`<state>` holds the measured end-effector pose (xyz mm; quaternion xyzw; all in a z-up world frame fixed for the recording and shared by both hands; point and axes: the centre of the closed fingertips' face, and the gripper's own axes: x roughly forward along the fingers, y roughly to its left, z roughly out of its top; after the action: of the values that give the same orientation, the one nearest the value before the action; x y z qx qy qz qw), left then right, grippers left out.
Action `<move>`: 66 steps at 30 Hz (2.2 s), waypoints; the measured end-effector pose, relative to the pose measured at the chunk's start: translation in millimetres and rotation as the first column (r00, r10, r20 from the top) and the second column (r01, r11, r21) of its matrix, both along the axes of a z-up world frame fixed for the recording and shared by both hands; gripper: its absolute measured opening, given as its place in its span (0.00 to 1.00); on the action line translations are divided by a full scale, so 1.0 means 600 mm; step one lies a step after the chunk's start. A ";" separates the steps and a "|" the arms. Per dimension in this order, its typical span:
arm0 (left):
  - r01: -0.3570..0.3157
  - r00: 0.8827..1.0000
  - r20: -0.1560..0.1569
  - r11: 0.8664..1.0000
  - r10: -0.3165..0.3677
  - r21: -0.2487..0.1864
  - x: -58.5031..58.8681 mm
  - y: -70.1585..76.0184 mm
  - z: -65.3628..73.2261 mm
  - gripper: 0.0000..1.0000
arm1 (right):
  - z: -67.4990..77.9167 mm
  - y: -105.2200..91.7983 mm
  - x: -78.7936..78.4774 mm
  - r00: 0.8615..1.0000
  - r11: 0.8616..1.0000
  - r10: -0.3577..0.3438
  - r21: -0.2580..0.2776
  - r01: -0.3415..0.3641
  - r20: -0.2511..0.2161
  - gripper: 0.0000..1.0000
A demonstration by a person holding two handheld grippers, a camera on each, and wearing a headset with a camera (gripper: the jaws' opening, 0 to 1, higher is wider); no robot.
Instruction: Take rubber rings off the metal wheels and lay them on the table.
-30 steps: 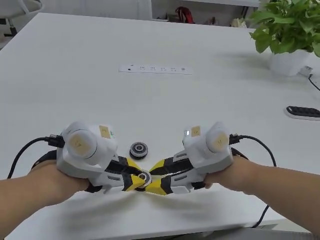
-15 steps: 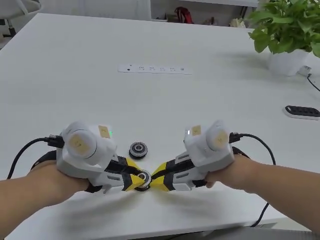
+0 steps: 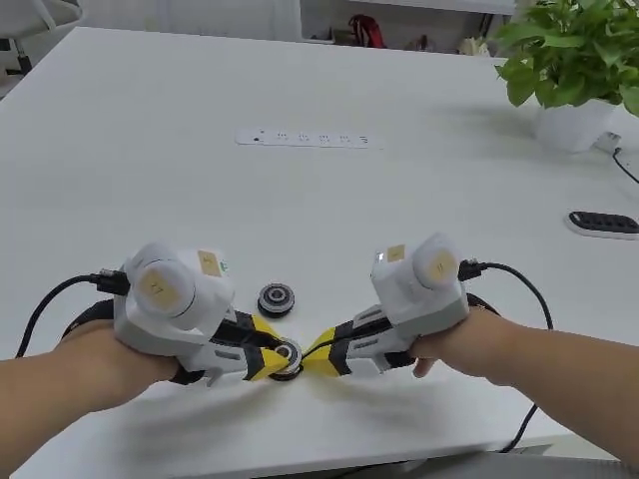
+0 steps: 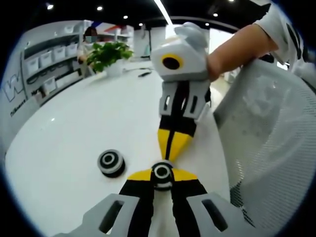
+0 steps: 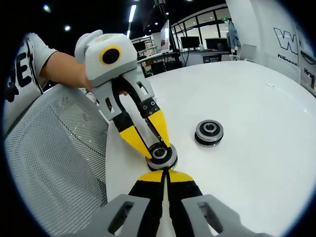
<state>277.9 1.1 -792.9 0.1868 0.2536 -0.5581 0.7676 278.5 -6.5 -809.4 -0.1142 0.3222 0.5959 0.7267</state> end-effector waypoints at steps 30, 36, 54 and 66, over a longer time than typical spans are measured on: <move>-0.016 1.000 0.013 0.999 0.015 0.034 0.000 0.000 -0.002 0.12 | 0.024 0.002 0.014 0.976 0.982 -0.153 0.083 0.167 -0.156 0.00; -0.025 1.000 0.013 0.999 0.024 0.043 0.001 0.000 -0.002 0.11 | 0.026 0.006 0.012 0.978 0.984 -0.141 0.085 0.155 -0.152 0.00; -0.033 0.999 0.021 0.998 0.032 0.053 0.001 -0.002 -0.002 0.11 | 0.030 0.012 0.005 0.981 0.986 -0.120 0.099 0.136 -0.154 0.00; -0.023 0.999 0.033 0.998 0.021 0.062 0.001 -0.003 -0.002 0.11 | 0.048 0.034 -0.014 0.985 0.985 -0.055 0.150 0.080 -0.162 0.00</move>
<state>278.5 -0.8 -794.2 0.2169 0.2607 -0.5383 0.7715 269.9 13.8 -780.4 0.0013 0.3345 0.6013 0.7256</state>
